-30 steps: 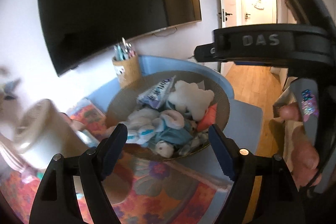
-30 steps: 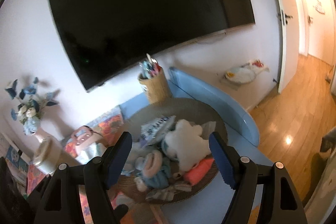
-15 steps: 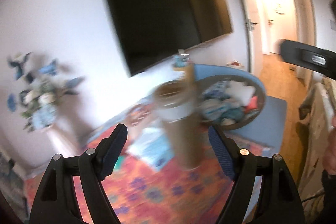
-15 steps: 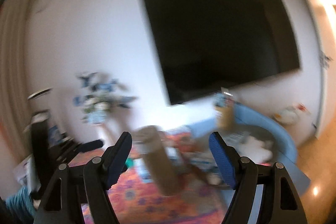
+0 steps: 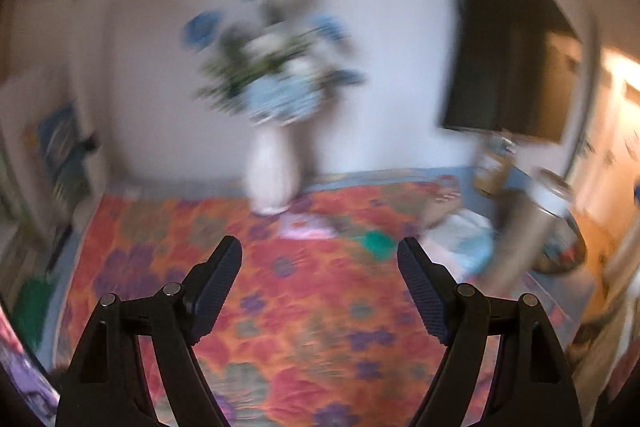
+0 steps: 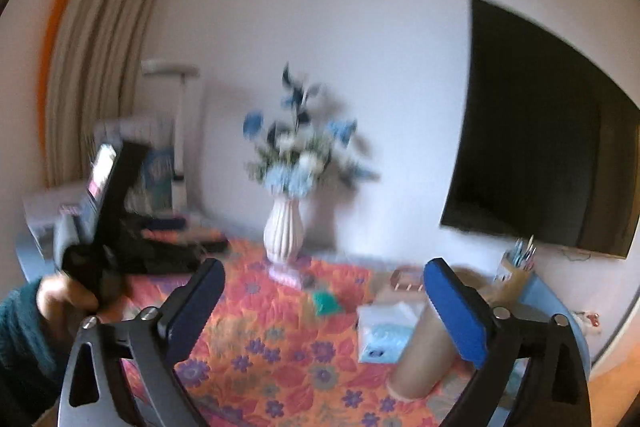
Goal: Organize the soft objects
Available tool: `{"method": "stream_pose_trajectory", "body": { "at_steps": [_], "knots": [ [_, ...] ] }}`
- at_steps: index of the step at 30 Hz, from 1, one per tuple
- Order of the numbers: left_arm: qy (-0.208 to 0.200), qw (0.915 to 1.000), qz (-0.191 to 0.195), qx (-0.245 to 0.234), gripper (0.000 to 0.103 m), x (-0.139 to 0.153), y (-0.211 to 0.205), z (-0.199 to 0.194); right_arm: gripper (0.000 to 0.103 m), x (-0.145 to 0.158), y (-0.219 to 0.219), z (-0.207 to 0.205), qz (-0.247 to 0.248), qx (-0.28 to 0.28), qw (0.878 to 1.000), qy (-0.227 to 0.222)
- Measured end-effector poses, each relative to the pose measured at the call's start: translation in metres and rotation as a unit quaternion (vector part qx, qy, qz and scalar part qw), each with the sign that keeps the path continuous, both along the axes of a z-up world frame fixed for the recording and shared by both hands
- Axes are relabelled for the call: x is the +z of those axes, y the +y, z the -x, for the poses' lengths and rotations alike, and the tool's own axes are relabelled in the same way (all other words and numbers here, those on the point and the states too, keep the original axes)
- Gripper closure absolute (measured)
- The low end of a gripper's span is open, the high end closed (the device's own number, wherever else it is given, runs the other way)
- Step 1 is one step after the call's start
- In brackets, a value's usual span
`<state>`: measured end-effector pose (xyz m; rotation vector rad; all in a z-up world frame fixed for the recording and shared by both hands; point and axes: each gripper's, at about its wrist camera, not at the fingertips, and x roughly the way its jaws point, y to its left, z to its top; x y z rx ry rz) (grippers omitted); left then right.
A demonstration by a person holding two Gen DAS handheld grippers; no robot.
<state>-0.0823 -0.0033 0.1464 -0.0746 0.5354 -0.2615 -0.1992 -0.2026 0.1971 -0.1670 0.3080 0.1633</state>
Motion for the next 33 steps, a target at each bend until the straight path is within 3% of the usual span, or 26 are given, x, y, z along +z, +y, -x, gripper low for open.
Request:
{"method": "stream_pose_trajectory", "body": {
  "at_steps": [4, 8, 12, 15, 20, 24, 30, 31, 33],
  "knots": [
    [0.070, 0.9951, 0.061, 0.033, 0.024, -0.033, 0.042, -0.038, 0.000, -0.045, 0.026, -0.057, 0.009, -0.014, 0.994, 0.105],
    [0.136, 0.9879, 0.066, 0.032, 0.024, -0.065, 0.047, -0.074, 0.000, -0.091, 0.028, -0.127, -0.016, -0.037, 0.972, 0.230],
    [0.175, 0.9822, 0.068, 0.008, 0.024, -0.076, 0.031, -0.108, 0.000, -0.118, 0.019, -0.185, -0.065, -0.060, 0.947, 0.308],
    [0.183, 0.9812, 0.057, -0.018, 0.024, -0.079, 0.011, -0.136, 0.000, -0.127, 0.020, -0.219, -0.066, -0.071, 0.945, 0.312],
    [0.194, 0.9800, 0.012, -0.043, 0.024, -0.099, -0.018, -0.187, 0.000, -0.153, 0.024, -0.272, -0.021, -0.099, 0.948, 0.301],
    [0.205, 0.9764, 0.036, -0.058, 0.024, -0.121, -0.024, -0.213, 0.000, -0.173, 0.017, -0.298, -0.005, -0.101, 0.950, 0.294],
    [0.201, 0.9735, 0.067, -0.086, 0.024, -0.135, -0.024, -0.215, 0.001, -0.192, 0.024, -0.307, 0.042, -0.109, 0.953, 0.280],
    [0.200, 0.9726, 0.073, -0.094, 0.024, -0.134, -0.024, -0.215, 0.004, -0.192, 0.026, -0.306, 0.046, -0.109, 0.953, 0.278],
    [0.202, 0.9707, 0.077, -0.105, 0.024, -0.134, -0.026, -0.216, 0.042, -0.191, 0.028, -0.303, 0.031, -0.087, 0.956, 0.279]
  ]
}}
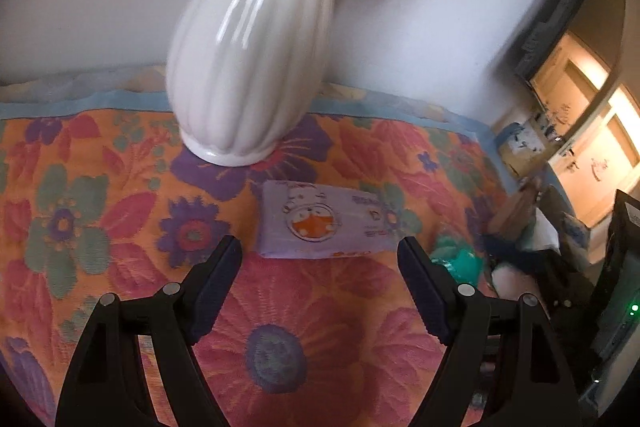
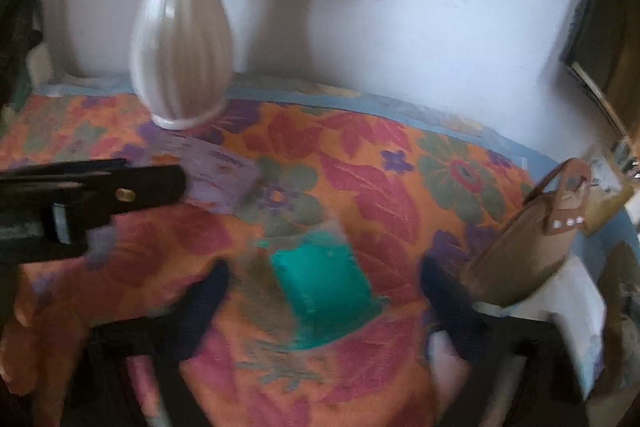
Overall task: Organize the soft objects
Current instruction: 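Grasp the green bag with the right tool while the left tool approaches the lavender wipes pack, then grasp the lavender wipes pack with the left tool while the right tool holds the green bag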
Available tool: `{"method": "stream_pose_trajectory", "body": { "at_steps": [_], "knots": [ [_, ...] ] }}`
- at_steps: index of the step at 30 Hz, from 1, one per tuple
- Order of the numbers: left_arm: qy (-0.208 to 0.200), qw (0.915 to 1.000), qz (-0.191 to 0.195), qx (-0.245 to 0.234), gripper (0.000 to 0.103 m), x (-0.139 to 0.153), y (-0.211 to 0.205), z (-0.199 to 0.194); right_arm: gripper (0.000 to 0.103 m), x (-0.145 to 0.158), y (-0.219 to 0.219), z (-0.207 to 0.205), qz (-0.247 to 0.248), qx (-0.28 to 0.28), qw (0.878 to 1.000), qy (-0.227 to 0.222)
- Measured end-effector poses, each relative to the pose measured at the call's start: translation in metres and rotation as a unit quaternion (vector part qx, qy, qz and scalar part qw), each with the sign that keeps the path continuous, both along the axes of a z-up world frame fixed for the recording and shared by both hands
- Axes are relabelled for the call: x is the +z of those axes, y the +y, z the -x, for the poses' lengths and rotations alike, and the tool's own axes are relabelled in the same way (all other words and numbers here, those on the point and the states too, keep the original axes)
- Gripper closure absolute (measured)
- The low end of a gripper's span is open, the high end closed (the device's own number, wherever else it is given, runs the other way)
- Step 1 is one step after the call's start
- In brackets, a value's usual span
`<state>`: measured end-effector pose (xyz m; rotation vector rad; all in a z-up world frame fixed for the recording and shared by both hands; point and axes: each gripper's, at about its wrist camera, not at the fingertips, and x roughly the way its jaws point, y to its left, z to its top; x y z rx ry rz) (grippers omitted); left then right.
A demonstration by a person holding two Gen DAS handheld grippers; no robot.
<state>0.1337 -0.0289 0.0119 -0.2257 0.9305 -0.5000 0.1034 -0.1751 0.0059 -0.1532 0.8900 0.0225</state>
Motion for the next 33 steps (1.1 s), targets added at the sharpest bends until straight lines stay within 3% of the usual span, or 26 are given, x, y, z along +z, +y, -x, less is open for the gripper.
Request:
{"method": "stream_pose_trajectory", "body": {
  "at_steps": [3, 8, 10, 14, 17, 22, 33],
  "knots": [
    [-0.001, 0.9997, 0.000, -0.026, 0.026, 0.002, -0.007, 0.004, 0.061, -0.005, 0.001, 0.003, 0.000, 0.006, 1.000, 0.018],
    [0.015, 0.9932, -0.007, -0.115, 0.026, 0.009, -0.023, 0.032, 0.061, 0.000, -0.019, 0.026, -0.093, 0.006, 0.995, 0.032],
    [-0.004, 0.9900, -0.036, -0.137, 0.026, 0.018, -0.031, 0.044, 0.061, 0.000, -0.023, 0.033, -0.107, 0.003, 0.994, 0.025],
    [-0.054, 0.9882, -0.097, -0.106, 0.025, 0.034, -0.032, 0.043, 0.061, 0.001, -0.025, 0.038, -0.121, 0.001, 0.993, 0.017],
    [-0.067, 0.9872, -0.124, -0.075, 0.025, 0.034, -0.033, 0.023, 0.061, 0.000, -0.024, 0.036, -0.120, 0.001, 0.993, 0.016],
    [-0.084, 0.9728, -0.204, -0.069, 0.025, 0.013, -0.056, 0.000, 0.061, 0.000, -0.024, 0.035, -0.117, 0.001, 0.993, 0.017],
    [-0.088, 0.9708, -0.216, -0.057, 0.025, 0.003, -0.062, -0.001, 0.060, -0.004, -0.021, 0.030, -0.101, 0.005, 0.995, 0.019]
  ]
}}
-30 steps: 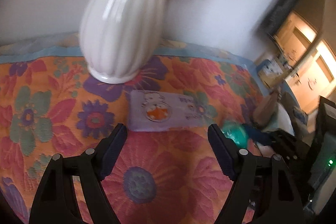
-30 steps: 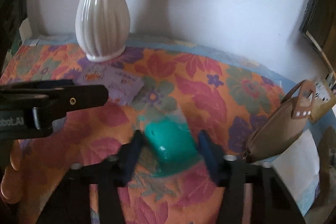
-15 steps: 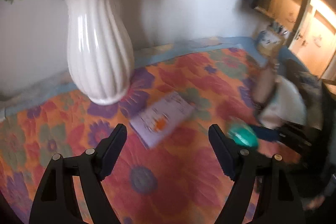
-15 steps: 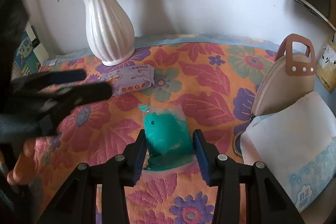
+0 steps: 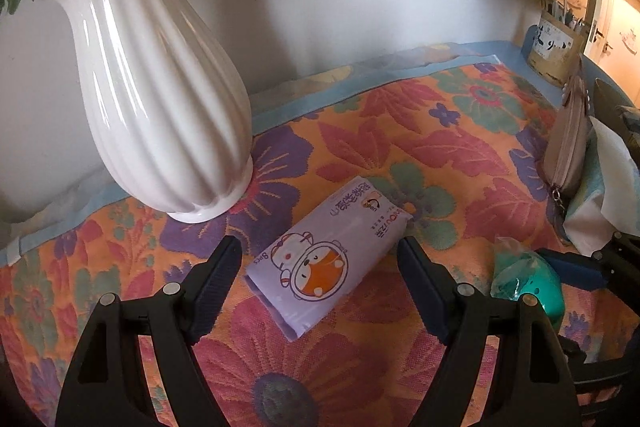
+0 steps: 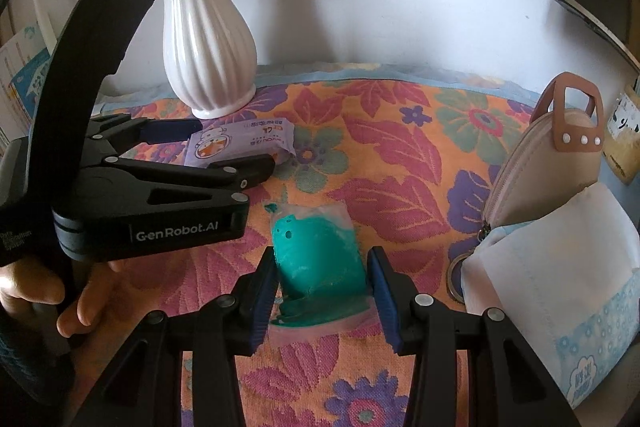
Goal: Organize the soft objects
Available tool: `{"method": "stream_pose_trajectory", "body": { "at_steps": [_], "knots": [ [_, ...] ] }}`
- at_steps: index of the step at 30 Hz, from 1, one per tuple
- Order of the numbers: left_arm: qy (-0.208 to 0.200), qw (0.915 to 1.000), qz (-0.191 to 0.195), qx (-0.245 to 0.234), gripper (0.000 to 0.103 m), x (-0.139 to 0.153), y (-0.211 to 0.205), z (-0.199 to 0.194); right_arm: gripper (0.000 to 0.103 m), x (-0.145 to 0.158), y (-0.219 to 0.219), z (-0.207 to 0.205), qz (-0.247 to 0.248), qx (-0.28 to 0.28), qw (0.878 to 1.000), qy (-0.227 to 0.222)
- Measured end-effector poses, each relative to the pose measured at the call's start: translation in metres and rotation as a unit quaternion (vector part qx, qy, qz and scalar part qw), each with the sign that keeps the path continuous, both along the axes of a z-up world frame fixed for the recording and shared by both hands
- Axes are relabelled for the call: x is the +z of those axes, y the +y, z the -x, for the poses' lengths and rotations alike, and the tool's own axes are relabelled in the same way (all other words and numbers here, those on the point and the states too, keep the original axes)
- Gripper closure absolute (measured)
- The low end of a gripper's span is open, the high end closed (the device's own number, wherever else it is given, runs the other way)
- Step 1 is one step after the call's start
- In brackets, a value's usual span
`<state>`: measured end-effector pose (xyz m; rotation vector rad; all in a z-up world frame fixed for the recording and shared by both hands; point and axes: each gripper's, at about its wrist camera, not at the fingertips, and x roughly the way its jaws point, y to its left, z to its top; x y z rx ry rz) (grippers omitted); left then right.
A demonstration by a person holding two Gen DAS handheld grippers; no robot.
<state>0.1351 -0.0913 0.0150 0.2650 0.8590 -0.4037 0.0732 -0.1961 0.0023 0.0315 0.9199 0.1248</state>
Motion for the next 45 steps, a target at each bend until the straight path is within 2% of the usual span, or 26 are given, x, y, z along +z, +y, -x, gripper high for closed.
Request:
{"method": "stream_pose_trajectory", "body": {
  "at_steps": [16, 21, 24, 27, 33, 38, 39, 42, 45],
  "knots": [
    [0.002, 1.0000, -0.004, 0.000, 0.025, -0.003, -0.005, -0.003, 0.060, -0.001, -0.001, -0.002, 0.002, 0.000, 1.000, 0.000],
    [-0.007, 0.9998, -0.001, -0.020, 0.058, -0.001, -0.007, 0.004, 0.060, -0.002, -0.002, -0.003, 0.006, -0.001, 1.000, -0.001],
    [-0.019, 0.9996, -0.009, -0.020, 0.062, 0.001, -0.009, 0.009, 0.060, -0.001, -0.002, -0.002, 0.021, -0.013, 1.000, -0.011],
    [-0.030, 0.9994, -0.013, -0.011, 0.063, 0.003, -0.008, 0.012, 0.060, 0.004, -0.002, 0.000, 0.038, -0.028, 0.998, -0.029],
    [-0.026, 0.9993, 0.022, 0.015, 0.063, 0.012, 0.001, 0.023, 0.060, 0.005, -0.001, 0.001, 0.046, -0.028, 0.998, -0.031],
    [-0.013, 0.9993, 0.010, 0.033, 0.063, 0.005, 0.001, 0.039, 0.060, 0.001, -0.003, 0.000, 0.042, -0.032, 0.998, -0.016],
    [-0.009, 0.9993, -0.002, 0.036, 0.062, 0.001, -0.001, 0.040, 0.056, 0.000, -0.004, -0.001, 0.042, -0.033, 0.998, -0.013],
    [-0.009, 0.9983, -0.017, 0.054, 0.056, 0.000, 0.001, 0.043, 0.054, -0.003, -0.005, -0.003, 0.033, -0.031, 0.999, 0.002],
    [0.008, 0.9975, 0.002, 0.070, 0.052, 0.001, 0.011, 0.050, 0.050, -0.002, -0.006, 0.000, 0.027, -0.025, 0.999, -0.004]
  ]
}}
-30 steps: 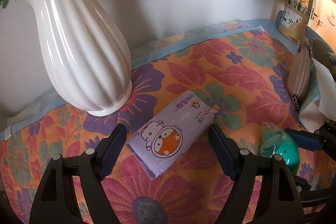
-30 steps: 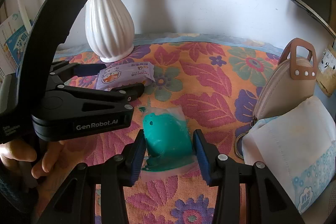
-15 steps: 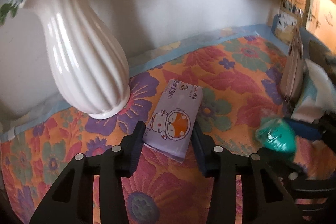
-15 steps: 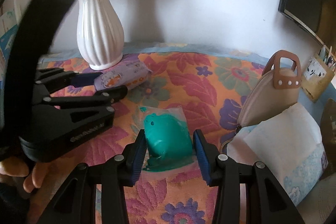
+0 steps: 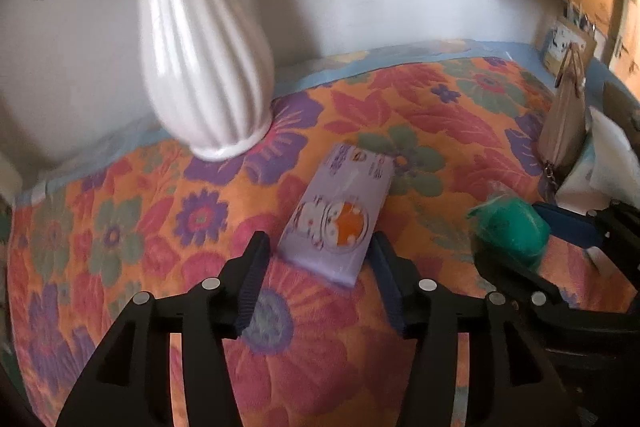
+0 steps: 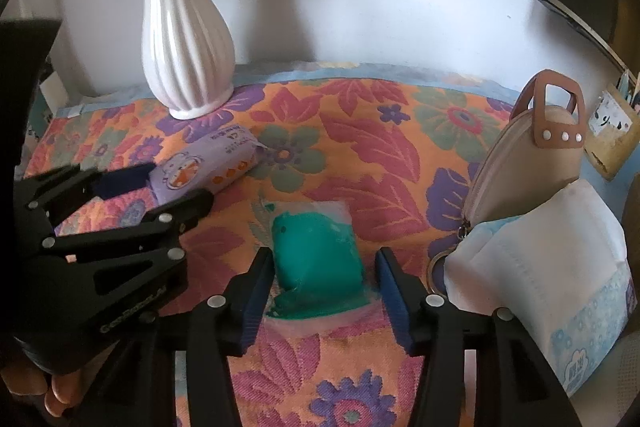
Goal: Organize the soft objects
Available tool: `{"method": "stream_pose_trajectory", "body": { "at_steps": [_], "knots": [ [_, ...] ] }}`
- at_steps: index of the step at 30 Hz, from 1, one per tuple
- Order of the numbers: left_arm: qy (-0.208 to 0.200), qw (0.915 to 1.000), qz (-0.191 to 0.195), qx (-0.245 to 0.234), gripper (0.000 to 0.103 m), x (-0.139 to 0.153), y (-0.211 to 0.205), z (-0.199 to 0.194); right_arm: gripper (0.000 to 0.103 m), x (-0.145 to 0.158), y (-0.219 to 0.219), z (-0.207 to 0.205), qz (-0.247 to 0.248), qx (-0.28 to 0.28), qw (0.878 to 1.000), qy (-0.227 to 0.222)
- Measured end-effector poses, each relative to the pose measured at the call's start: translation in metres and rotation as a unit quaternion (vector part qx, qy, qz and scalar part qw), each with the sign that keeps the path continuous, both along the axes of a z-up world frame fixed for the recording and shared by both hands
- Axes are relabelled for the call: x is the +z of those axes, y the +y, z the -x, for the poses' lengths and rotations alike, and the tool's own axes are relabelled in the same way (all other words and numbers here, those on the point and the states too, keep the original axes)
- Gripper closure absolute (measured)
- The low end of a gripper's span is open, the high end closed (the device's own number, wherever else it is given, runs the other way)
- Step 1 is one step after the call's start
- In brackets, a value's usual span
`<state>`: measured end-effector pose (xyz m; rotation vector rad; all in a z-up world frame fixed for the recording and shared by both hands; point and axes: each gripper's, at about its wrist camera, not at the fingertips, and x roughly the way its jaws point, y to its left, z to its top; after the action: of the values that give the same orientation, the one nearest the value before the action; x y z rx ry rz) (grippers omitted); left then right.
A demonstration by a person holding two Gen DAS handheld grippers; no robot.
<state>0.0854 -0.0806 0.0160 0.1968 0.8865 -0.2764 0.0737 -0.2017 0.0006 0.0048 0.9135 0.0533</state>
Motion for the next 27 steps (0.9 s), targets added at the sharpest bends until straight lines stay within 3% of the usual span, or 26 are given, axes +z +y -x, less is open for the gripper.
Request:
{"method": "stream_pose_trajectory", "body": {
  "at_steps": [4, 6, 8, 11, 14, 19, 27],
  "knots": [
    [-0.012, 0.9992, 0.003, 0.038, 0.035, 0.009, 0.017, 0.024, 0.046, 0.007, 0.004, 0.009, 0.010, 0.002, 1.000, -0.028],
    [-0.016, 0.9982, 0.014, 0.055, 0.029, 0.015, 0.030, 0.037, 0.034, 0.014, 0.006, 0.015, 0.015, 0.006, 0.999, -0.044],
    [-0.024, 0.9967, 0.018, 0.075, 0.029, 0.021, 0.044, 0.056, 0.021, 0.024, 0.009, 0.026, 0.031, -0.004, 0.997, -0.066],
    [-0.041, 0.9938, 0.004, 0.104, 0.029, 0.028, 0.062, 0.088, 0.019, 0.043, 0.019, 0.051, 0.023, -0.002, 0.996, -0.091],
    [-0.046, 0.9894, -0.001, 0.138, 0.026, 0.026, 0.078, 0.114, 0.003, 0.055, 0.044, 0.079, 0.033, 0.011, 0.993, -0.113],
    [-0.057, 0.9786, -0.055, 0.190, 0.026, 0.015, 0.093, 0.132, 0.002, 0.049, 0.076, 0.100, 0.060, 0.038, 0.988, -0.136],
    [-0.034, 0.9754, -0.006, 0.218, 0.026, 0.003, 0.116, 0.128, 0.002, 0.023, 0.062, 0.085, 0.007, 0.035, 0.996, -0.080]
  ]
}}
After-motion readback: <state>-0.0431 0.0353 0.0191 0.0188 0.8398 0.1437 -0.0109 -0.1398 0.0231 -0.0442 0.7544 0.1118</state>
